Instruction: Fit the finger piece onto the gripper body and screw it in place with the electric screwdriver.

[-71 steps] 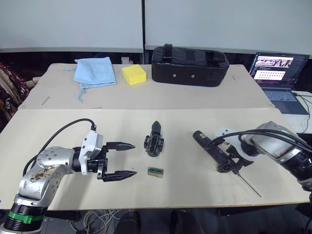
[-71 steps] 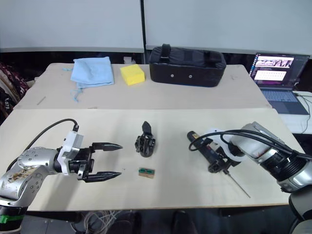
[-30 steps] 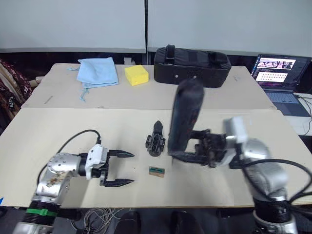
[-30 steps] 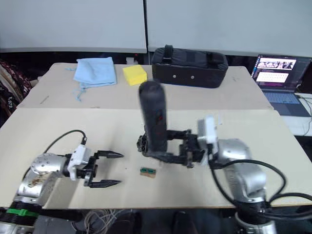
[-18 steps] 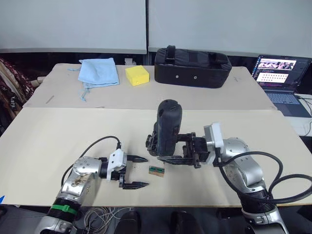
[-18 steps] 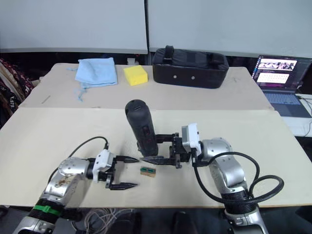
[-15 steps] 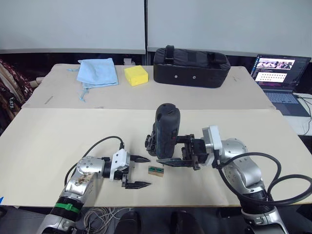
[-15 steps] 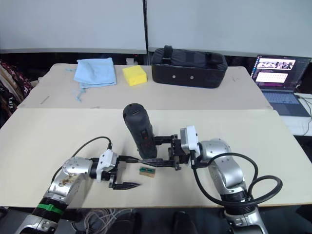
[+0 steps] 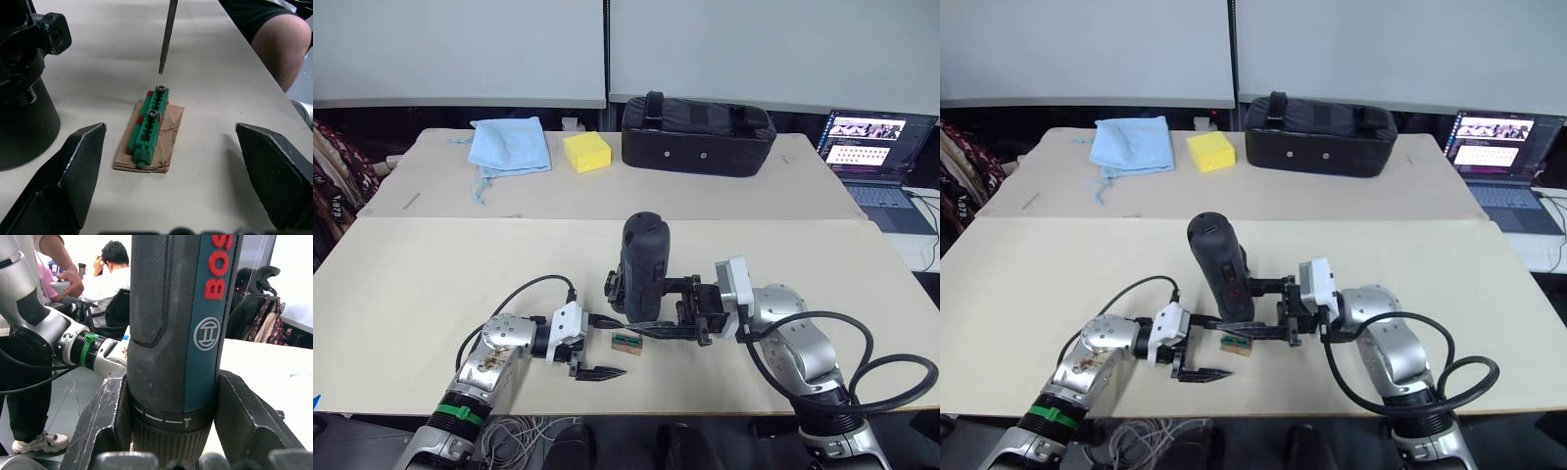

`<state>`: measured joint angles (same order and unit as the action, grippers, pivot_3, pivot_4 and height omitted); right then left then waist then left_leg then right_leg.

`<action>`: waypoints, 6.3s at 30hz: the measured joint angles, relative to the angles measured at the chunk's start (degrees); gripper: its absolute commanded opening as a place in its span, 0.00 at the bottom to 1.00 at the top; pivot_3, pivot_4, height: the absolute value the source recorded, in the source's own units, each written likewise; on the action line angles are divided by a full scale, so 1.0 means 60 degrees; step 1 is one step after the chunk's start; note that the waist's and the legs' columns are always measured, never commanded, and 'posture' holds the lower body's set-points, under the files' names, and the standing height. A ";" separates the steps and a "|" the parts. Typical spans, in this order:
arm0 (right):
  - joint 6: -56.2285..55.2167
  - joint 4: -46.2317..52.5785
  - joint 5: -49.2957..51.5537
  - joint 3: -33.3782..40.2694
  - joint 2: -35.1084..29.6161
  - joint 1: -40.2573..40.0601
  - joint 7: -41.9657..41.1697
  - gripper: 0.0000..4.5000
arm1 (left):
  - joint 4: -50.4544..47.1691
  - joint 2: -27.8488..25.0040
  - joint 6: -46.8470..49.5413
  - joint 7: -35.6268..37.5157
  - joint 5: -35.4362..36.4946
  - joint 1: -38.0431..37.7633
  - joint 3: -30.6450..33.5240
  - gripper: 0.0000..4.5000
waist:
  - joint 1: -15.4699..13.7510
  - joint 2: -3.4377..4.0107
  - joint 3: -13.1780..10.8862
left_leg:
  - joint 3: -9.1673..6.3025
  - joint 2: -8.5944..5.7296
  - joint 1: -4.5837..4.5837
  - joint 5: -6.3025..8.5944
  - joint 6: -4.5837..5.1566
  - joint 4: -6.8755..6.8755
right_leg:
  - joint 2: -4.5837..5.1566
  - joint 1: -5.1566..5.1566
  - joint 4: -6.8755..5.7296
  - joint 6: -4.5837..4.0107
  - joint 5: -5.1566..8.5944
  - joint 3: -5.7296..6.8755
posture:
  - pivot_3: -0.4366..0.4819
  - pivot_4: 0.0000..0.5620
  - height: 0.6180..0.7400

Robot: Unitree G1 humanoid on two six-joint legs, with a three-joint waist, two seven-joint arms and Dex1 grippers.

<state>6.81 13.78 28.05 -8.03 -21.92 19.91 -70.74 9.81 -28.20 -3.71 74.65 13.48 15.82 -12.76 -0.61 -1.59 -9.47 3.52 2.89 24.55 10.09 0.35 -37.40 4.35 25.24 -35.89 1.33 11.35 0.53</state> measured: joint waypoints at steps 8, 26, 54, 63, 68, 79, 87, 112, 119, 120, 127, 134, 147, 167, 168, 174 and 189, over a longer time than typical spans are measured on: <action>-0.0002 -0.0156 -0.0002 -0.0044 -0.0003 0.0003 -0.0012 0.43 | 0.0000 0.0076 -0.0019 -0.0083 -0.0020 -0.0003 -0.0042 1.00 | -0.0001 0.0000 0.0000 | 0.0000 -0.0002 -0.0001 0.0000 0.0000 -0.0001 | 0.0002 -0.0002 0.0001 0.0000 0.0001 0.0000 | 0.48 0.27 1.00; -0.0052 -0.0339 -0.0141 -0.0108 0.0023 0.0008 -0.0032 0.43 | -0.0019 0.0075 -0.0139 0.0012 0.0033 -0.0094 -0.0037 1.00 | -0.0001 0.0000 0.0000 | 0.0001 -0.0001 -0.0004 0.0001 -0.0001 -0.0001 | 0.0003 -0.0002 0.0002 -0.0005 0.0005 0.0000 | 0.48 0.27 1.00; -0.0212 -0.0526 -0.0165 -0.0337 0.0075 0.0085 -0.0030 0.43 | -0.0013 0.0075 -0.0199 -0.0115 -0.0016 -0.0118 -0.0073 1.00 | -0.0001 0.0001 0.0000 | 0.0003 0.0001 -0.0016 0.0001 -0.0001 0.0000 | 0.0006 -0.0009 0.0002 -0.0008 0.0009 0.0000 | 0.48 0.27 1.00; -0.0260 -0.0570 -0.0164 -0.0345 0.0069 0.0089 -0.0027 0.43 | -0.0013 0.0079 -0.0203 -0.0180 0.0015 -0.0119 -0.0073 1.00 | -0.0001 0.0001 0.0001 | 0.0004 0.0001 -0.0020 0.0001 -0.0002 0.0000 | 0.0007 -0.0011 0.0002 -0.0009 0.0009 0.0000 | 0.48 0.27 1.00; -0.0184 -0.0562 -0.0069 -0.0345 0.0059 0.0283 -0.0025 0.43 | -0.0014 0.0087 -0.0215 -0.0167 0.0040 -0.0119 -0.0068 1.00 | -0.0004 0.0001 0.0000 | 0.0005 0.0002 -0.0019 0.0001 -0.0002 0.0001 | 0.0007 -0.0009 0.0002 -0.0009 0.0010 0.0001 | 0.48 0.27 1.00; 0.0608 -0.0047 0.0708 -0.0004 -0.0497 0.0677 0.0035 0.43 | -0.0348 -0.0794 -0.0147 0.0196 0.0816 -0.0643 0.0671 1.00 | 0.0059 0.0000 0.0000 | 0.0006 0.0015 -0.0017 0.0002 -0.0003 0.0017 | 0.0007 0.0008 0.0001 -0.0022 0.0014 0.0011 | 0.48 0.27 1.00; 0.1470 0.0277 0.1655 0.0926 -0.1089 0.1341 0.0369 0.43 | -0.1941 -0.1570 0.0979 0.0164 0.2270 -0.1267 0.1971 1.00 | 0.0001 0.0000 -0.0002 | 0.0008 0.0013 -0.0012 0.0002 -0.0004 0.0023 | 0.0017 0.0012 0.0012 -0.0023 0.0016 0.0013 | 0.48 0.27 1.00; 0.2777 -0.2378 0.2135 0.1390 0.0411 0.4153 0.1647 0.43 | -0.1648 -0.1607 0.2747 -0.0651 0.3216 0.0122 0.3062 1.00 | 0.0048 0.0000 -0.0003 | 0.0004 0.0005 0.0013 0.0000 -0.0001 0.0043 | 0.0005 0.0027 0.0009 -0.0005 -0.0006 0.0011 | 0.48 0.27 1.00; 0.2724 -0.2630 0.1400 0.0840 0.0963 0.4343 0.1805 0.43 | -0.1565 -0.1326 0.2692 -0.0653 0.2923 0.0036 0.2806 1.00 | 0.0113 0.0000 -0.0003 | 0.0001 0.0007 0.0013 0.0000 -0.0001 0.0045 | 0.0001 0.0031 0.0004 -0.0007 -0.0009 0.0013 | 0.48 0.27 1.00; 0.2724 -0.2655 0.1335 0.0798 0.0977 0.4342 0.1806 0.43 | -0.1517 -0.1321 0.2690 -0.0655 0.2887 0.0035 0.2798 1.00 | 0.0123 0.0001 -0.0003 | 0.0001 0.0007 0.0014 0.0000 -0.0001 0.0045 | 0.0001 0.0031 0.0004 -0.0009 -0.0008 0.0013 | 0.48 0.27 1.00; 0.2710 -0.2715 0.0918 0.0626 0.1210 0.4334 0.1812 0.43 | -0.1471 -0.1238 0.2509 -0.0653 0.2634 0.0033 0.2721 1.00 | 0.0152 0.0001 -0.0003 | 0.0000 0.0005 0.0015 0.0000 -0.0001 0.0046 | 0.0003 0.0031 0.0005 0.0000 -0.0017 0.0013 | 0.48 0.27 1.00; 0.2709 -0.2763 0.0765 0.0554 0.1207 0.4205 0.1761 0.43 | -0.1461 -0.1175 0.2305 -0.0655 0.2482 -0.0007 0.2644 1.00 | 0.0196 0.0000 -0.0003 | 0.0000 0.0006 0.0015 0.0000 -0.0001 0.0048 | 0.0003 0.0033 0.0005 -0.0037 -0.0038 0.0014 | 0.48 0.27 1.00; 0.2710 -0.2762 0.0754 0.0503 0.1241 0.4077 0.1659 0.43 | -0.1461 -0.1090 0.2302 -0.0639 0.2295 -0.0062 0.2512 1.00 | 0.0228 0.0000 -0.0004 | 0.0000 0.0007 0.0014 0.0000 -0.0001 0.0050 | 0.0001 0.0036 0.0005 -0.0033 -0.0039 0.0014 | 0.48 0.27 1.00; 0.2652 -0.2758 0.0555 0.0382 0.1329 0.3960 0.1702 0.43 | -0.1257 -0.1016 0.2051 -0.0602 0.2263 -0.0167 0.2509 1.00 | 0.0225 0.0000 -0.0003 | 0.0000 0.0006 0.0015 0.0000 -0.0001 0.0052 | 0.0002 0.0037 0.0005 -0.0035 -0.0038 0.0015 | 0.48 0.27 1.00; 0.2603 -0.2758 0.0528 0.0381 0.1330 0.3953 0.1704 0.43 | -0.1257 -0.1016 0.2050 -0.0602 0.2263 -0.0168 0.2508 1.00 | 0.0226 0.0000 -0.0003 | 0.0000 0.0007 0.0014 0.0000 -0.0001 0.0052 | 0.0002 0.0037 0.0005 -0.0035 -0.0038 0.0014 | 0.48 0.27 1.00; 0.2435 -0.2759 0.0419 0.0380 0.1410 0.3880 0.1789 0.43 | -0.1257 -0.1006 0.2049 -0.0609 0.2263 -0.0185 0.2495 1.00 | 0.0228 0.0000 -0.0003 | 0.0000 0.0007 0.0014 0.0000 -0.0001 0.0052 | 0.0002 0.0037 0.0004 -0.0035 -0.0038 0.0015 | 0.48 0.27 1.00; 0.2290 -0.2756 0.0417 0.0378 0.1429 0.3808 0.1791 0.43 | -0.1087 -0.0963 0.1893 -0.0574 0.2255 -0.0210 0.2451 1.00 | 0.0226 0.0000 -0.0003 | 0.0000 0.0007 0.0014 0.0000 -0.0001 0.0052 | 0.0003 0.0036 0.0005 -0.0035 -0.0038 0.0015 | 0.48 0.27 1.00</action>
<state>20.55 -2.75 30.55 -5.76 -13.34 42.76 -59.99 3.29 -33.98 7.65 71.20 27.01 14.56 1.95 0.74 -1.59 -9.50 3.52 2.93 24.63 10.09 0.35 -37.09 4.37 25.45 -35.86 1.12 11.12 0.62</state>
